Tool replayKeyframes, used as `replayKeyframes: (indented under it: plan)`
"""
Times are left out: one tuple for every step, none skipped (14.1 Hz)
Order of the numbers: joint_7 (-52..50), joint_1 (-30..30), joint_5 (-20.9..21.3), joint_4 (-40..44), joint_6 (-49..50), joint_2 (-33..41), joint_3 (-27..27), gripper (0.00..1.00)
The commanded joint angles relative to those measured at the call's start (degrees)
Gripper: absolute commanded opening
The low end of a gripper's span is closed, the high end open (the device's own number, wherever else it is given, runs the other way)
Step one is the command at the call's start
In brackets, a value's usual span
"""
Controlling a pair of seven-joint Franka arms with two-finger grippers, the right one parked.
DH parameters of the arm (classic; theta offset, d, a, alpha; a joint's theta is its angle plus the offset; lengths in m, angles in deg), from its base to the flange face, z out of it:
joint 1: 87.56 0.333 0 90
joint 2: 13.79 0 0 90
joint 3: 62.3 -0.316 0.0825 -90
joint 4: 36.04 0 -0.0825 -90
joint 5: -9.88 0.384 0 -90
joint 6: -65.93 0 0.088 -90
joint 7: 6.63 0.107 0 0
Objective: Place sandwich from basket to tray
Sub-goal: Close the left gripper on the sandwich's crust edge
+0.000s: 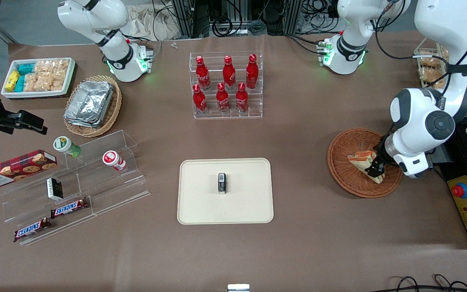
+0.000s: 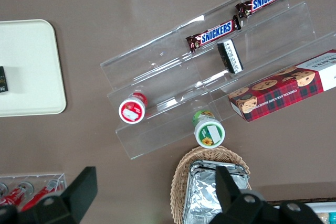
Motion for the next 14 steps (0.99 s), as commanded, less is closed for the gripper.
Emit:
replayKeyframes:
  plan:
    - [-2.34, -0.02, 0.70, -2.81, -3.40, 0.33, 0.03, 1.00]
    - [-2.34, -0.02, 0.70, -2.90, -3.57, -0.19, 0.03, 1.00]
    - [-2.34, -0.02, 0.70, -2.81, -4.88, -0.98, 0.03, 1.00]
    - [-2.34, -0.02, 0.70, -2.81, -6.55, -1.95, 0.03, 1.00]
    - [-2.34, -0.02, 0.70, -2.73, -7.69, -2.74, 0.03, 1.00]
    - [-2.34, -0.02, 0.70, -2.64, -8.75, -3.53, 0.03, 1.00]
    - [-2.34, -0.02, 0.70, -2.38, -9.72, -4.49, 0.03, 1.00]
    - [-2.25, -0.02, 0.70, -2.46, -10.68, -5.11, -0.06, 1.00]
    - [-2.25, -0.02, 0.70, -2.46, -10.78, -5.38, -0.06, 0.99]
    - [-1.99, -0.02, 0.70, -2.37, -10.78, -5.38, -0.06, 0.82]
    - [-1.81, -0.02, 0.79, -2.37, -10.70, -5.38, -0.06, 0.38]
    - [-1.98, -0.02, 0.79, -2.37, -10.69, -5.30, -0.06, 0.23]
    - [-1.98, -0.02, 0.79, -2.20, -10.52, -5.12, -0.06, 0.05]
    - [-2.07, -0.02, 0.79, -1.85, -10.00, -5.03, -0.06, 0.00]
